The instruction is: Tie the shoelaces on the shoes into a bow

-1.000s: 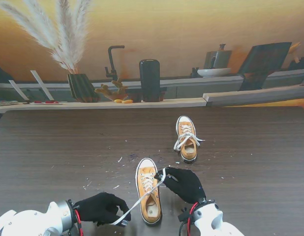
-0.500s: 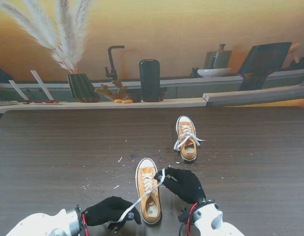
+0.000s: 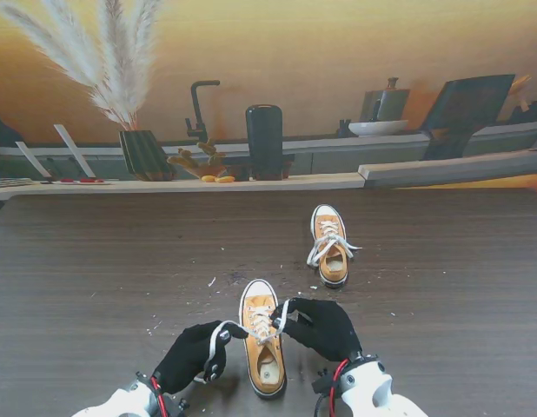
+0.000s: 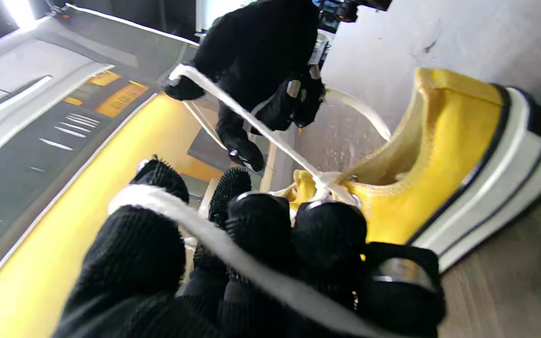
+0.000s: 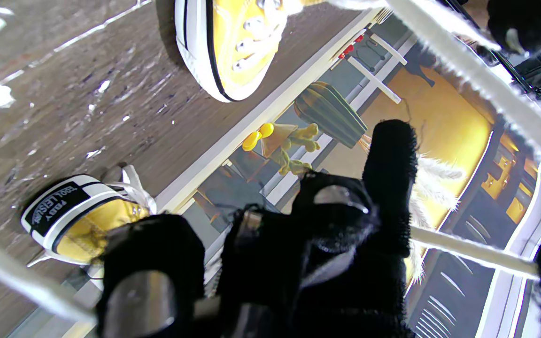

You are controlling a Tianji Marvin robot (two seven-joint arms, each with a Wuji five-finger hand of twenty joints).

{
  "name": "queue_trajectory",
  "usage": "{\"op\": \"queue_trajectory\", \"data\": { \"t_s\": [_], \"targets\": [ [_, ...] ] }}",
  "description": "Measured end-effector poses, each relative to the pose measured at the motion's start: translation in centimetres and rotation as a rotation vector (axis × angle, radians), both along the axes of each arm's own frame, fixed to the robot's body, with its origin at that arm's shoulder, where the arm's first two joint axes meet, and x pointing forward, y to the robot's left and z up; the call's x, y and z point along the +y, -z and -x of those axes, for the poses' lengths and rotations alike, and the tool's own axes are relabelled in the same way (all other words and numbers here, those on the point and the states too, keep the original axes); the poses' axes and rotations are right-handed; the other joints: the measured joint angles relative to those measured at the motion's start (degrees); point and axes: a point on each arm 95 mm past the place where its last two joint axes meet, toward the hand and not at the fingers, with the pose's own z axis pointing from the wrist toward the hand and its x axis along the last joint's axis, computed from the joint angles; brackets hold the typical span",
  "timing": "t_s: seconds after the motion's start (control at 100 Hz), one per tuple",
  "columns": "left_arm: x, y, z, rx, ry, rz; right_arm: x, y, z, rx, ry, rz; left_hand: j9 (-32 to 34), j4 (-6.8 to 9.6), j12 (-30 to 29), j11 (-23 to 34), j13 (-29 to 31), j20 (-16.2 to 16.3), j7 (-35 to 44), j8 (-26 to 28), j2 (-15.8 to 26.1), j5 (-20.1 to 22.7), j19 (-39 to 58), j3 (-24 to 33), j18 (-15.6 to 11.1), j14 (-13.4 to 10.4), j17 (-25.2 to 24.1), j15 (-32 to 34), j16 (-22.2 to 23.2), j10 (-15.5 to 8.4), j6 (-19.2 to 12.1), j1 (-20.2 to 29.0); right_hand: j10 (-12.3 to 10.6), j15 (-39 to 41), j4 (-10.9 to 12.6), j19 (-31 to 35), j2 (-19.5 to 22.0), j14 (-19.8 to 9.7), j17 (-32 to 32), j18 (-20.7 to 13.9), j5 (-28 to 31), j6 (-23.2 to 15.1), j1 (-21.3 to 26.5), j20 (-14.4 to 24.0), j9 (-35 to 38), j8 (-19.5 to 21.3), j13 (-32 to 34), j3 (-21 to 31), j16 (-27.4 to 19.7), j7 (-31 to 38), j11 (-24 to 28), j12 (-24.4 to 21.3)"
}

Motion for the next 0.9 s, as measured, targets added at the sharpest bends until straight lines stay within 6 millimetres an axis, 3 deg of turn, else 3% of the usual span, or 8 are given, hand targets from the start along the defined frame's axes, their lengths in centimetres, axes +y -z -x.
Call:
{"op": "queue_trajectory", "data": {
  "t_s": [0.05,0.18,0.43,0.5,0.58,0.9],
  "targets": [
    [-0.3,0.0,0.2,-0.036,-0.010,0.016,0.0,0.0,0.0,0.000,-0.002,-0.003,-0.1,0.62,0.4,0.0,0.0,0.0,-1.8,0.0,-0.7,-0.9,-0.1,3.0,0.0,0.0,0.0,0.0,0.0,0.0,0.0,-2.0,0.0,0.0,0.0,0.0,-1.6,0.0,0.0,0.0,0.6,0.3,0.0,0.0,0.0,0.0,0.0,1.6,0.0,0.6,0.0,0.0],
    [-1.1,0.4,0.5,-0.134,-0.032,0.002,0.2,-0.2,0.1,0.009,-0.009,-0.026,-0.8,-1.45,0.8,-0.2,0.0,0.0,-4.5,0.0,-2.8,-2.6,-0.2,11.1,0.0,-0.6,1.0,0.0,0.0,-0.5,0.0,-6.1,0.0,0.0,0.0,0.0,-3.8,0.0,0.0,0.0,4.3,2.3,0.0,0.0,0.0,0.6,0.0,2.4,0.0,2.1,0.0,0.0],
    [-2.0,1.6,0.1,-0.296,-0.125,-0.181,0.7,-0.5,0.4,0.085,-0.042,-0.123,-1.0,-2.19,1.0,-0.7,0.0,-0.9,-8.3,-2.1,-5.3,-6.1,-0.2,14.5,-0.2,-1.2,1.7,0.0,0.0,-1.2,0.0,-6.7,0.0,0.0,0.0,0.0,-7.3,0.0,0.0,0.0,6.8,5.4,3.0,-0.1,0.0,2.9,0.0,4.9,0.0,3.0,0.0,0.0],
    [-2.2,1.8,0.0,-0.326,-0.150,-0.193,0.9,-0.6,0.6,0.110,-0.053,-0.153,-2.0,-2.71,1.1,-0.9,0.0,-1.2,-10.2,-2.9,-6.4,-6.8,-0.4,14.6,-0.3,-1.5,1.5,-0.1,0.0,-1.4,0.0,-6.7,0.1,-0.2,0.0,0.0,-9.3,0.0,0.0,-0.1,6.7,6.0,5.2,-0.4,-0.1,6.3,0.0,5.3,0.1,2.0,-0.1,0.0],
    [-2.4,2.1,0.1,-0.362,-0.172,-0.205,1.1,-0.6,0.7,0.122,-0.067,-0.163,-2.9,-2.78,1.1,-1.6,-0.7,-1.2,-11.8,-3.7,-7.9,-7.5,-0.5,15.2,-0.3,-1.8,1.1,-0.7,0.0,-1.8,0.0,-6.7,0.1,-0.8,0.0,0.0,-11.1,0.1,0.0,-0.1,5.4,6.2,6.5,-0.8,-0.8,7.6,-0.1,5.4,0.1,0.6,-0.1,-0.1],
    [-3.2,2.6,0.0,-0.452,-0.195,-0.251,1.5,-0.8,0.7,0.169,-0.103,-0.174,-4.9,-3.38,1.1,-3.7,-2.2,-1.2,-15.3,-5.2,-9.9,-8.9,-1.1,17.4,-0.3,-2.3,-1.4,-2.1,0.0,-1.9,-0.2,-6.7,0.7,-2.7,2.2,0.1,-13.7,0.1,0.0,-0.7,0.1,7.4,9.8,-2.1,-4.2,7.9,-0.8,5.5,0.2,-1.7,-0.1,-0.1]
  ]
}}
